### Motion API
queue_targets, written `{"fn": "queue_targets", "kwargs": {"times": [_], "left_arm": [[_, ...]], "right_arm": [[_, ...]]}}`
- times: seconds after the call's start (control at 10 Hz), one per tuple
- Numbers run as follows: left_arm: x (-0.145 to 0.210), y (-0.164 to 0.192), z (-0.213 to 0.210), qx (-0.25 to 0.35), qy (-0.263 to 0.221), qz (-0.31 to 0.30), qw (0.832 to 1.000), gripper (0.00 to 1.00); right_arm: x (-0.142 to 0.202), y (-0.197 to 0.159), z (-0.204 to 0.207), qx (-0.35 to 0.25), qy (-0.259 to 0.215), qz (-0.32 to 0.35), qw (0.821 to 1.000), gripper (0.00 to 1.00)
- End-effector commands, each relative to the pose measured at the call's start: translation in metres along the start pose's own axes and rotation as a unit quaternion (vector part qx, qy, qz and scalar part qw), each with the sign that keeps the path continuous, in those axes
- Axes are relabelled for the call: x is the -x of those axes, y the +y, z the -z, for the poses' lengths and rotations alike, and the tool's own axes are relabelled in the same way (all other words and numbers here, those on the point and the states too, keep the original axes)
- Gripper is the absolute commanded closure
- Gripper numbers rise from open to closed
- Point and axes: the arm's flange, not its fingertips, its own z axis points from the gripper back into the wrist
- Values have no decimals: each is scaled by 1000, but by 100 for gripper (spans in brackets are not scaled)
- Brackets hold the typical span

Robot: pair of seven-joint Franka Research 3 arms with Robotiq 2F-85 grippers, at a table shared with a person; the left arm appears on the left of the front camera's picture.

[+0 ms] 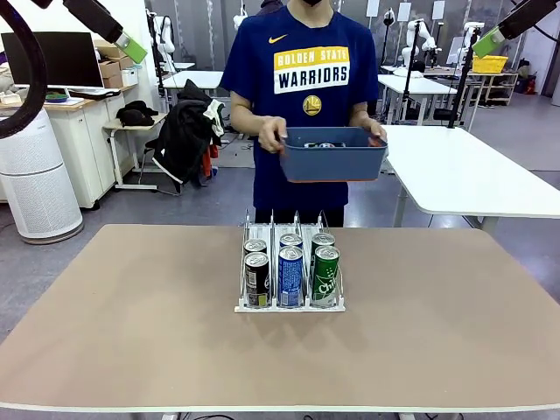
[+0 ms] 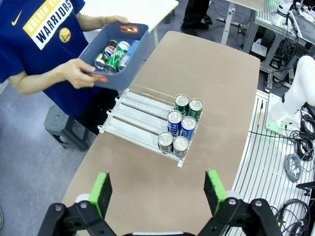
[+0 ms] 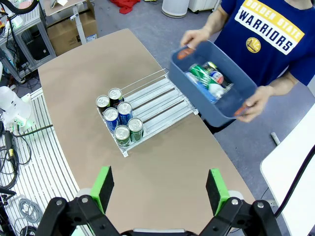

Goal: Fill the beverage cans into the dispenser.
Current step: Pick up the Pepsi coke handed by the human.

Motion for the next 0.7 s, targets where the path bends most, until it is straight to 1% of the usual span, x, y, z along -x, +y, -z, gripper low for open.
{"fn": "queue_targets", "kwargs": {"times": [0.0,0.6], "left_arm": [[1,0,0,2,-1,-1,1000,0],[1,0,0,2,-1,-1,1000,0]], "right_arm": [[0,0,0,0,0,0,1000,0],[0,0,0,0,0,0,1000,0]]}}
